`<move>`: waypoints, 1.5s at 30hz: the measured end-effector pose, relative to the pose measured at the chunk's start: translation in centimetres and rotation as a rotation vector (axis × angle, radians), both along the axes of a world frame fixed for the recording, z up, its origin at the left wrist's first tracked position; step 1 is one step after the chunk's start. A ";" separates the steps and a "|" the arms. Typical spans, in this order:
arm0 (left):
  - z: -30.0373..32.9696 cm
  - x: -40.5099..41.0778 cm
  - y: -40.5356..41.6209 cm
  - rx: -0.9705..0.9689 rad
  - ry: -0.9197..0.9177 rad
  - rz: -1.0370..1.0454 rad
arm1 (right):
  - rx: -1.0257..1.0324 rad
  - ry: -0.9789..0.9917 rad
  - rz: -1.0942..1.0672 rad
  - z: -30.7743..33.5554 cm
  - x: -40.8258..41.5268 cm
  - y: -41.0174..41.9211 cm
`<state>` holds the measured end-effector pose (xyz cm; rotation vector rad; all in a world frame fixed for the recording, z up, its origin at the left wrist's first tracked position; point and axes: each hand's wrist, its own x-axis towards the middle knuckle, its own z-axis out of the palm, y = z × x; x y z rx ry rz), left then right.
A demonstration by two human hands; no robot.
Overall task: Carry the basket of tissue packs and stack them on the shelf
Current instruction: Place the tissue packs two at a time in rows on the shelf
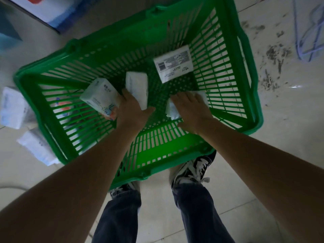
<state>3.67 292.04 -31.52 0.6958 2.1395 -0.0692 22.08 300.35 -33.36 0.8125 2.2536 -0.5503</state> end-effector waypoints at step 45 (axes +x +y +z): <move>30.4 -6.6 2.6 0.214 -1.024 0.746 | -0.719 0.586 -1.325 32.2 -4.3 8.7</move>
